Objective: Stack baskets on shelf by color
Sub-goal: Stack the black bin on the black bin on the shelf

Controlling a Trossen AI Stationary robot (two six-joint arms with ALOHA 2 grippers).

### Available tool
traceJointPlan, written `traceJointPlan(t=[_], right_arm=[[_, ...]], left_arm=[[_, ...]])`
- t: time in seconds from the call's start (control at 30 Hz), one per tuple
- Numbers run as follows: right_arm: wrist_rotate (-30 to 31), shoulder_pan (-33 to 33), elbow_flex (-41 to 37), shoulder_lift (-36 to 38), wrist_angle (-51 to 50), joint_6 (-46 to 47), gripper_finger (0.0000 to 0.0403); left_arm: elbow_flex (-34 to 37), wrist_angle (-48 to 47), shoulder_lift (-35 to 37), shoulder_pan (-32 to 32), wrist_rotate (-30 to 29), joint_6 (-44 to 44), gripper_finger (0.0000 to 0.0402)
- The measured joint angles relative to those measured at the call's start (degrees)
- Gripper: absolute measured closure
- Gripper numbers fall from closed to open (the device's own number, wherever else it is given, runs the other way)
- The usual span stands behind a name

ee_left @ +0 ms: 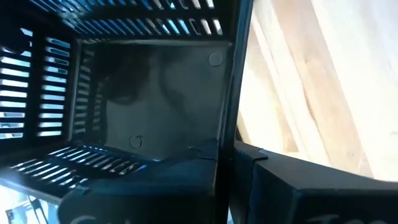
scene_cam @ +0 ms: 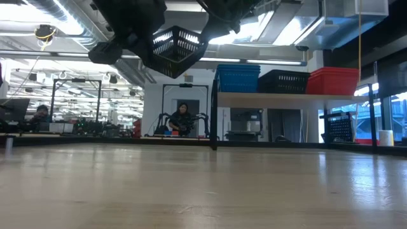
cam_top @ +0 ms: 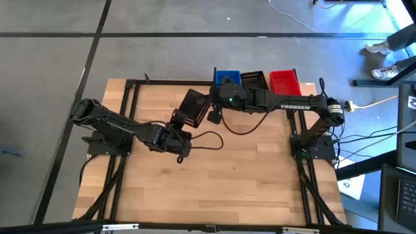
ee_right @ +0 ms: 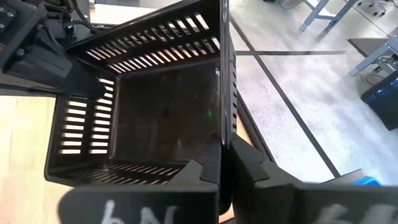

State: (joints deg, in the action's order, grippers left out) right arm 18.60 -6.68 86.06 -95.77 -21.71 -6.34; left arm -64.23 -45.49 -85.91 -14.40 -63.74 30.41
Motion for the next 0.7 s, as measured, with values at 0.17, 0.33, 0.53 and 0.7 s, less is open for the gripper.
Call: traceJointPlan(t=[0.17,0.33,0.53,0.7], right_arm=[[-0.34,-0.32,-0.09,-0.02,-0.26,-0.03,0.0397],[-0.20,-0.37,-0.07,-0.02,-0.18,0.00,0.0397],[0.12,-0.39,-0.07,-0.02,0.04,0.02,0.0397],[0.25,-0.40,-0.07,-0.02,0.04,0.04,0.0397]], left_arm=[[-0.02,0.88,-0.02,0.61,2.93,-1.26,0.0401],[-0.02,2.75,0.00,1.94,3.46,-1.77,0.0386],[-0.02,2.83,0.00,4.12,3.55,-1.75,0.0350],[-0.02,2.78,0.00,5.35,3.45,-1.37,0.0338]])
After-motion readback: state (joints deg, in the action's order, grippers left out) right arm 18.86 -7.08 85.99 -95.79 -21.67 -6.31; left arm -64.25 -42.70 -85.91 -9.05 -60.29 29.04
